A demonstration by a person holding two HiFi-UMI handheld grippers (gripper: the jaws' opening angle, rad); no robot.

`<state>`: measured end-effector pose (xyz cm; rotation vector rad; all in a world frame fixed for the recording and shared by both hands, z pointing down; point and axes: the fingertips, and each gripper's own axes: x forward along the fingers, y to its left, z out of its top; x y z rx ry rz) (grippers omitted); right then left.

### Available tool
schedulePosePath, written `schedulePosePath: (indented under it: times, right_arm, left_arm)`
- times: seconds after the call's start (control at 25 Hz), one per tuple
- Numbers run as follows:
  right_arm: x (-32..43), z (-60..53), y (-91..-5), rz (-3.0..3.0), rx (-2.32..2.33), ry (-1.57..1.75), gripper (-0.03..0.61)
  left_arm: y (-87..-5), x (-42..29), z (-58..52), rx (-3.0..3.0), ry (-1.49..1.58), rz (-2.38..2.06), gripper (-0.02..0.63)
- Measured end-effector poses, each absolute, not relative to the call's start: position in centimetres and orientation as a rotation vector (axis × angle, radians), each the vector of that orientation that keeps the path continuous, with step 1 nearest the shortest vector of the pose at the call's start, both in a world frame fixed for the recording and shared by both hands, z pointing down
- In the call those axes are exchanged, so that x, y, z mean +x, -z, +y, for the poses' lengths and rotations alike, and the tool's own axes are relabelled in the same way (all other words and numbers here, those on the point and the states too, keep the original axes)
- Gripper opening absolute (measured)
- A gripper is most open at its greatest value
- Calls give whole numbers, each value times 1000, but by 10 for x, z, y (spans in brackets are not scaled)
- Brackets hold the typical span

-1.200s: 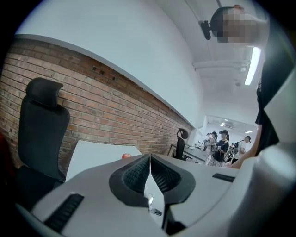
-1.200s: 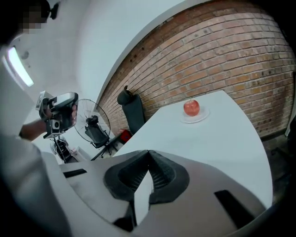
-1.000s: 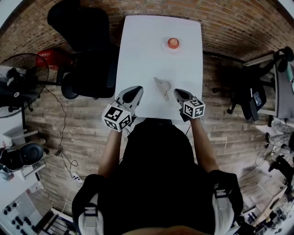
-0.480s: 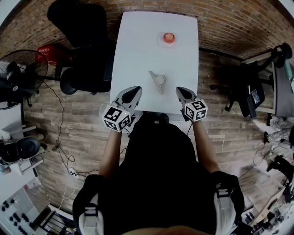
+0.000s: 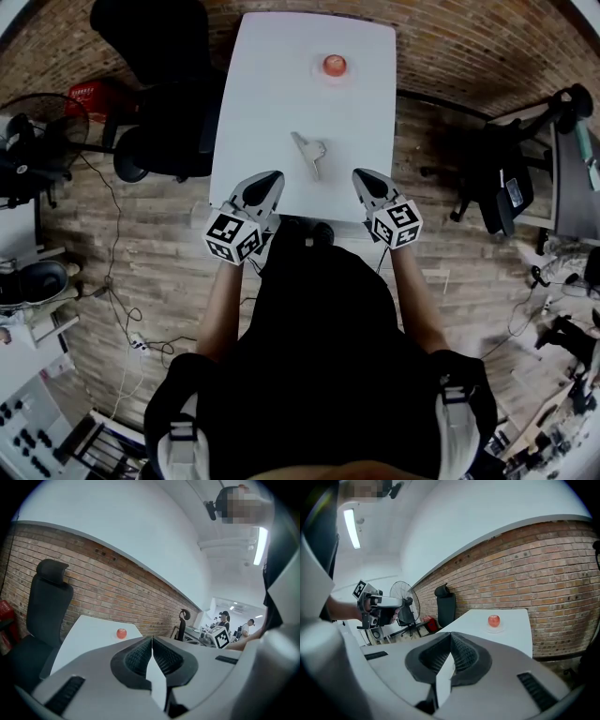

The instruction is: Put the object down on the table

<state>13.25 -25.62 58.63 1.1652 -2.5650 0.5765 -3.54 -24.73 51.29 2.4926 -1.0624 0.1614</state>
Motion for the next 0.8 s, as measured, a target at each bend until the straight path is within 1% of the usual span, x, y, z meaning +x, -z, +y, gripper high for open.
schedulePosePath:
  times: [0.24, 0.56, 0.8]
  right_arm:
    - [149, -238, -576, -2591, 1158, -553, -2]
    - [165, -219, -580, -2587, 1184, -555, -2]
    - [196, -205, -593, -2575, 1165, -545, -2]
  left_arm:
    - [-505, -10, -235, 2521, -179, -1056, 25]
    - [-504, 8, -219, 2521, -185, -1069, 25]
    - [-515, 50, -210, 2536, -185, -1047, 25]
